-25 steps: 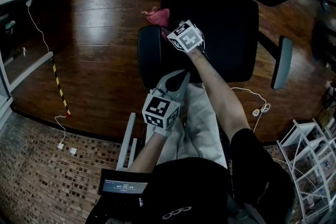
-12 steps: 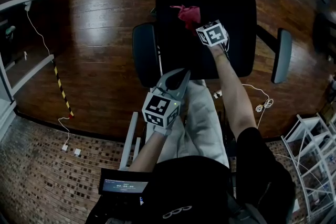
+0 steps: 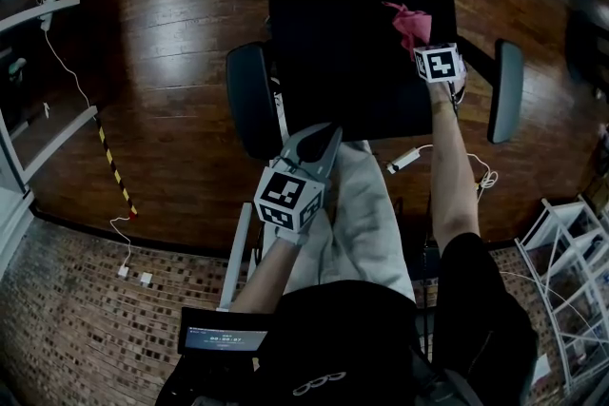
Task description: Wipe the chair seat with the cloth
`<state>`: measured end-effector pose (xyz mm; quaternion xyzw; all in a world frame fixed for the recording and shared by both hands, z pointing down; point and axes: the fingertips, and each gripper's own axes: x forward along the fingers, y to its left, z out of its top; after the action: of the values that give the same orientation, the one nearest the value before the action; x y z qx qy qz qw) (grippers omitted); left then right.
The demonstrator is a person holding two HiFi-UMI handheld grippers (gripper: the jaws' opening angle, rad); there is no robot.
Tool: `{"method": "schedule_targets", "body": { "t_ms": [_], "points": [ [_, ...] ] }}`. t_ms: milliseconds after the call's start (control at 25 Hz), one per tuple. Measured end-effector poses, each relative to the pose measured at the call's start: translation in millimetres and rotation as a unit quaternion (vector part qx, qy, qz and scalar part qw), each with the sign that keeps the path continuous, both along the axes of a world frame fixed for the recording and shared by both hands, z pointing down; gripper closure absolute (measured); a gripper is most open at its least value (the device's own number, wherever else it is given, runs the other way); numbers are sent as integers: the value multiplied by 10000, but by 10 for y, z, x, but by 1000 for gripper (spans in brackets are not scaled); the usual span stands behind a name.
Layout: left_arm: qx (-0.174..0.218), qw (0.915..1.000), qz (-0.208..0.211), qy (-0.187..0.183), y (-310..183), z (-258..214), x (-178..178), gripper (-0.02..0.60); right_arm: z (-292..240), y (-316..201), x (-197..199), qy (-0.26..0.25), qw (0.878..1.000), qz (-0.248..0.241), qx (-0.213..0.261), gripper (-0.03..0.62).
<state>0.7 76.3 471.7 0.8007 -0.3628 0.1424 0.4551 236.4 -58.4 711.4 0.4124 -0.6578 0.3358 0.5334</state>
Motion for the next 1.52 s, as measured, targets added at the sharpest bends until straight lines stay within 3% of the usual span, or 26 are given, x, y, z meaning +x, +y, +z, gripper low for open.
{"method": "schedule_targets", "body": {
  "t_ms": [240,400,520,640,840,1040,1240,1520],
  "points": [
    [19,10000,39,-5,-7,2,36,589,-184,-11,739,1075,9931,411,224,525],
    [30,10000,66,3,10,-12,52,589,-417,-16,929,1796,9809,329,669,525],
    [43,10000,71,-5,32,-25,35,589,-487,23,922,1910,9773,323,863,525],
    [57,10000,73,-30,63,-17,-6,589,-291,190,878,1857,9801,311,634,525],
    [47,10000,49,-69,97,13,-89,589,-55,286,209,1148,9925,-2,415,525],
    [29,10000,29,-46,143,20,-80,589,59,318,-666,519,9969,-506,313,525],
    [-26,10000,36,-63,245,89,-115,589,104,516,-1646,-29,9912,-1314,177,525],
    [-171,9994,-76,-279,399,229,-288,589,-97,764,-2713,-1125,9783,-1742,7,525]
  ]
}}
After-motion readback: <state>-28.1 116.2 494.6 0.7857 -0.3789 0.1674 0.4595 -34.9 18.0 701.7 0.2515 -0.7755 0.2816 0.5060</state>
